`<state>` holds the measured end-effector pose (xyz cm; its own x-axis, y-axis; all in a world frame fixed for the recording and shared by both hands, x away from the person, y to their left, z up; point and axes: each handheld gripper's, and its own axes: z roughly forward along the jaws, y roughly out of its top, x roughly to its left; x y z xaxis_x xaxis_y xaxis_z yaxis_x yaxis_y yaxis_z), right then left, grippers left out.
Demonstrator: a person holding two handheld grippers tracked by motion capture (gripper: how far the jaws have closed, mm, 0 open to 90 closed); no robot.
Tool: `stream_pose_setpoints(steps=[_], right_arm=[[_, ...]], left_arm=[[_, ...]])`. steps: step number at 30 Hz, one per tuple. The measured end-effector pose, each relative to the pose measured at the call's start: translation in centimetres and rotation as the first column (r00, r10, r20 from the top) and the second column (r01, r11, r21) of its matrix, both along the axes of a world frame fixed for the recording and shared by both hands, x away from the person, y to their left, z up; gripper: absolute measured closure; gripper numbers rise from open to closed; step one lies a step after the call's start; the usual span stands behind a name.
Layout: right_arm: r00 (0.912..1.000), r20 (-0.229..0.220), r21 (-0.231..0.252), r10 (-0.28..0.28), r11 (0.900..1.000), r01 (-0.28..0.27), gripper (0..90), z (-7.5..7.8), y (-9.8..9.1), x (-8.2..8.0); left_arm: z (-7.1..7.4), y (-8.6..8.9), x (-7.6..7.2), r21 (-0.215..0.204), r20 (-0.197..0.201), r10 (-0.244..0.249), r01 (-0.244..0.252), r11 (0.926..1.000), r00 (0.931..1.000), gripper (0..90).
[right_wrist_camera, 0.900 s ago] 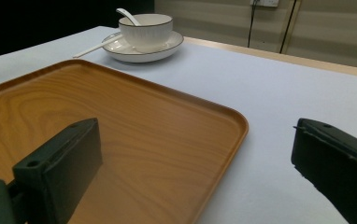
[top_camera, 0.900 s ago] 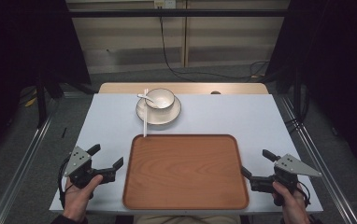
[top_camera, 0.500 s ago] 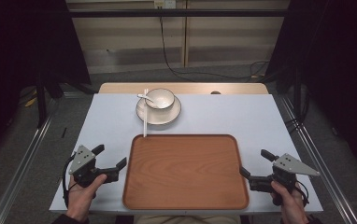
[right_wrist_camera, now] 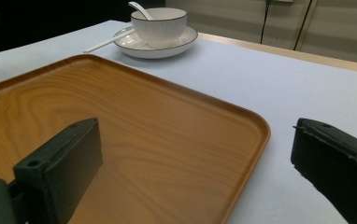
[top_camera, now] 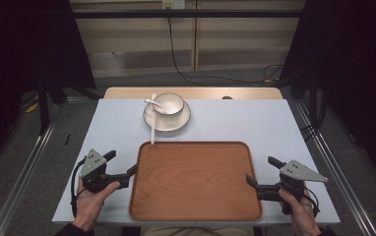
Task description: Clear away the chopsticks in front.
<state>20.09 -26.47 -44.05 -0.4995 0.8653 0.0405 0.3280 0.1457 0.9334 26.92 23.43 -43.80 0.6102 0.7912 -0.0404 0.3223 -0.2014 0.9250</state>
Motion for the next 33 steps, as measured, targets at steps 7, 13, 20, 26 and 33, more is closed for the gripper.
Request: stream_pose_setpoints(steps=[7, 13, 20, 26, 33], right_arm=[[0.9995, 0.002, -0.011, 0.031, 0.9995, -0.031, 3.4, 0.2, 1.1, 0.4], [0.9990, 0.000, -0.001, 0.045, 0.9990, -0.045, 4.3, 0.1, 1.3, 0.6], [0.9981, -0.004, 0.003, 0.062, 0.9981, -0.062, 5.3, 0.0, 1.5, 0.6], [0.9979, 0.001, 0.010, 0.065, 0.9978, -0.065, 5.3, 0.0, 1.3, 0.6], [0.9973, 0.006, 0.021, 0.073, 0.9971, -0.074, 5.3, 0.1, 1.1, 0.5]], left_arm=[[0.2, -1.3, 1.2, -0.002, 0.014, -0.032, 0.032, 0.9995, 0.9994, 8.4], [0.3, -2.5, 2.6, 0.008, 0.002, -0.053, 0.053, 0.9985, 0.9986, 7.8], [0.4, -2.9, 3.9, 0.034, -0.001, -0.049, 0.049, 0.9982, 0.9988, 6.9], [0.2, -3.2, 4.8, 0.040, -0.021, -0.048, 0.048, 0.9980, 0.9986, 7.0], [0.1, -3.4, 6.7, 0.098, -0.031, -0.048, 0.050, 0.9939, 0.9984, 7.6]])
